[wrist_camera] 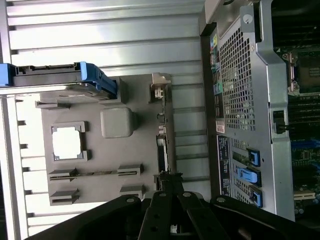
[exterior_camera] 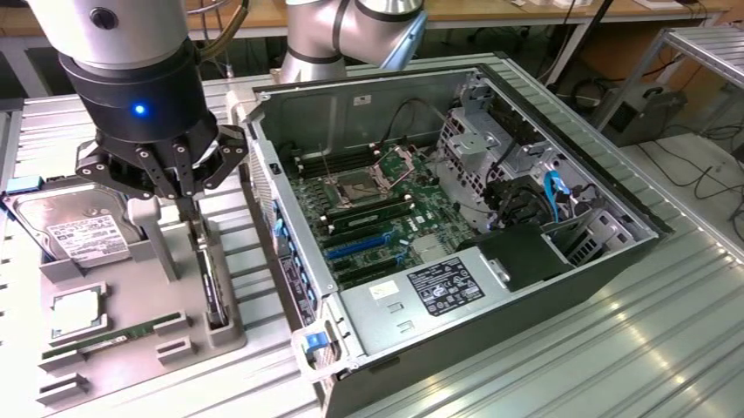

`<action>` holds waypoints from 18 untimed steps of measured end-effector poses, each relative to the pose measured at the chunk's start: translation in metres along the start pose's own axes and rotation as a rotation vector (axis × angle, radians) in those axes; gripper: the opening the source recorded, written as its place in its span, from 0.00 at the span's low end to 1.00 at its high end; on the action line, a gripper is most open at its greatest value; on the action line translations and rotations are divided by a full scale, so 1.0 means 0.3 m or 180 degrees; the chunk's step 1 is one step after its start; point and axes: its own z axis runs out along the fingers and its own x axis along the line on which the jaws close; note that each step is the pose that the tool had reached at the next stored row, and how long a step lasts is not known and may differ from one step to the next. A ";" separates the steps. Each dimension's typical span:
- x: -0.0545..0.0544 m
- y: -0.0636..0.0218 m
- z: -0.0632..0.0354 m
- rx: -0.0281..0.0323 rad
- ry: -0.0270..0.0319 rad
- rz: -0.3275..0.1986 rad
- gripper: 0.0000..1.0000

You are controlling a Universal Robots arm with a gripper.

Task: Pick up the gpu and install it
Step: 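Reach for the gpu, then pick up the gpu and move the gpu toward the slot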

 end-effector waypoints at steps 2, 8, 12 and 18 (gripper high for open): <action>0.000 0.000 0.000 0.0000 0.0000 0.0000 0.11; 0.000 0.000 0.000 0.0000 0.0000 0.0000 0.11; 0.000 0.000 0.000 0.0000 0.0000 0.0000 0.24; 0.001 -0.002 0.053 0.0000 0.0000 0.0000 0.36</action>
